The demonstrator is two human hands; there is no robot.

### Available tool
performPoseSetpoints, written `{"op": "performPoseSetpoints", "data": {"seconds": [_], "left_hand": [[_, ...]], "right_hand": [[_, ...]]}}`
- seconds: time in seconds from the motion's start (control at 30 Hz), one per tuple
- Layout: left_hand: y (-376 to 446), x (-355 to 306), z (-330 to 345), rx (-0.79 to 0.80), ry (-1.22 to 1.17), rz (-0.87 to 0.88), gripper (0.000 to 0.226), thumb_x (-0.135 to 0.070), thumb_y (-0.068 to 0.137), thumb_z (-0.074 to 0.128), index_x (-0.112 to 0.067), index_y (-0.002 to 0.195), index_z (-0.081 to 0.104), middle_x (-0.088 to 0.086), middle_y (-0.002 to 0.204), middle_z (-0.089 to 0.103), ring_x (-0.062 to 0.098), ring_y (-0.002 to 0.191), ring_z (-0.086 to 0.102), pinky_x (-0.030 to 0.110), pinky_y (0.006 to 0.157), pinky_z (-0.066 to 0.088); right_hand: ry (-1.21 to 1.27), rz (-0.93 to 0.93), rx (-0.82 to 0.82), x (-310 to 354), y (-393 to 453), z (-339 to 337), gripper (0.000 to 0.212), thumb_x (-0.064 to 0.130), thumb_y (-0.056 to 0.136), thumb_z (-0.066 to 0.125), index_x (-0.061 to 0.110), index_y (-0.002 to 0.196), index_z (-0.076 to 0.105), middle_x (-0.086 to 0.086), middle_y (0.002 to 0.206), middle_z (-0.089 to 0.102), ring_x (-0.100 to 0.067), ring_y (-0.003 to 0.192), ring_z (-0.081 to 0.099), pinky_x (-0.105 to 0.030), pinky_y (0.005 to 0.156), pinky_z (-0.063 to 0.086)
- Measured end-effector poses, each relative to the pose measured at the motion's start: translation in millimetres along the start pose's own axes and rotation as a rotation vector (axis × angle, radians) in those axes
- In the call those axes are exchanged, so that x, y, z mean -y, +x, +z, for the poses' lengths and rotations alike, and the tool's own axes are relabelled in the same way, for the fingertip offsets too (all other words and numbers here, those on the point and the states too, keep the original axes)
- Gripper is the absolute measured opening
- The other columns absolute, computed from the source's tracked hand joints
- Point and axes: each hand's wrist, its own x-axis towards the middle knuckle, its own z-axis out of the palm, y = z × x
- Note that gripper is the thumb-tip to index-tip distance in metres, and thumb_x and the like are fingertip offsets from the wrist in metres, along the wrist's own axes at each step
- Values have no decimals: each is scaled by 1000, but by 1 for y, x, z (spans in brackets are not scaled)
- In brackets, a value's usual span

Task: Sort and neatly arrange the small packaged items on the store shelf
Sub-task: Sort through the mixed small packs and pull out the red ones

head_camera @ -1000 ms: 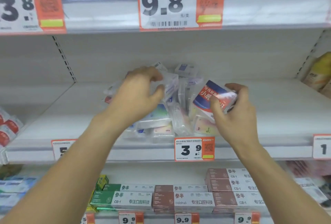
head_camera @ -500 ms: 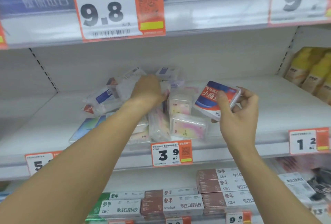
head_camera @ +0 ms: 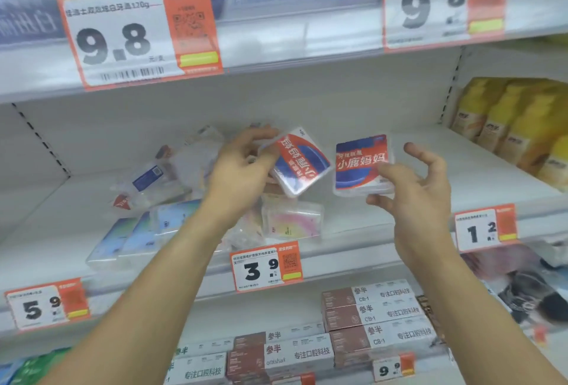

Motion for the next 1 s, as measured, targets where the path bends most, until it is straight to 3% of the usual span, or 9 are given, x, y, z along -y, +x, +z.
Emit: {"op": "performPoseSetpoints", "data": {"seconds": [0.13, 0.23, 0.33, 0.4, 0.53, 0.67, 0.8, 0.9, 1.0], "left_hand": [[0, 10, 52, 74, -1, -28, 19, -17, 90, 66, -8, 107, 66, 14, 93, 65, 27, 68, 72, 41, 54, 60], [5, 21, 101, 92, -65, -101, 30, -15, 84, 73, -2, 109, 60, 22, 96, 65, 33, 78, 72, 47, 60, 61], [9, 31, 155, 138, -94, -172, 45, -17, 74, 81, -9, 109, 55, 24, 102, 65, 35, 89, 70, 47, 72, 60], [11, 36, 174, 187, 26, -157, 50, -24, 71, 83, -15, 111, 54, 14, 99, 69, 28, 90, 70, 37, 79, 58], [8, 34, 198, 337, 405, -3, 36, -26, 79, 74, -14, 111, 62, 4, 100, 70, 21, 94, 66, 22, 76, 47], [-4, 25, 189, 406, 741, 190, 32, -31, 86, 62, -12, 112, 63, 11, 112, 63, 28, 104, 58, 29, 84, 45], [-13, 17, 135, 300, 892, 406, 33, -35, 89, 54, -15, 114, 62, 7, 114, 60, 26, 113, 50, 37, 94, 42], [-15, 15, 77, 221, 1040, 515, 47, -49, 81, 49, -19, 115, 62, 5, 119, 58, 26, 121, 44, 40, 100, 37], [-8, 18, 19, 277, 1155, 455, 70, -68, 70, 42, -29, 127, 55, 5, 139, 45, 29, 134, 32, 50, 109, 29]], "right_hand": [[-173, -107, -136, 8, 17, -34, 36, 16, 91, 65, 27, 121, 48, -3, 99, 61, -4, 58, 67, -42, 73, 60], [-316, -208, -186, 9, 31, -65, 42, 13, 90, 64, 27, 125, 47, 7, 102, 52, -1, 64, 69, -34, 69, 60], [-479, -236, -263, 8, 52, -102, 49, 20, 86, 64, 34, 130, 47, 2, 125, 55, -16, 83, 74, -17, 62, 52], [-558, -201, -251, 6, 59, -113, 57, 25, 84, 67, 37, 135, 46, 5, 134, 54, -14, 101, 69, -19, 74, 54], [-778, -134, -170, 6, 59, -118, 40, 21, 87, 68, 24, 126, 64, -4, 127, 62, -16, 116, 59, -25, 89, 44], [-921, -163, -197, 12, 58, -115, 25, 23, 88, 66, 20, 112, 71, -5, 119, 67, -23, 116, 57, -31, 94, 41], [-893, -283, -204, 17, 45, -91, 17, 19, 87, 64, 21, 102, 73, -1, 104, 68, -17, 100, 61, -31, 90, 46], [-820, -383, -61, 14, 26, -52, 12, 17, 86, 66, 22, 95, 71, 4, 95, 71, -9, 81, 64, -31, 84, 51], [-810, -313, 376, 8, 11, -10, 26, 27, 82, 74, 27, 107, 67, 11, 105, 68, -2, 92, 63, -30, 84, 53]]}}
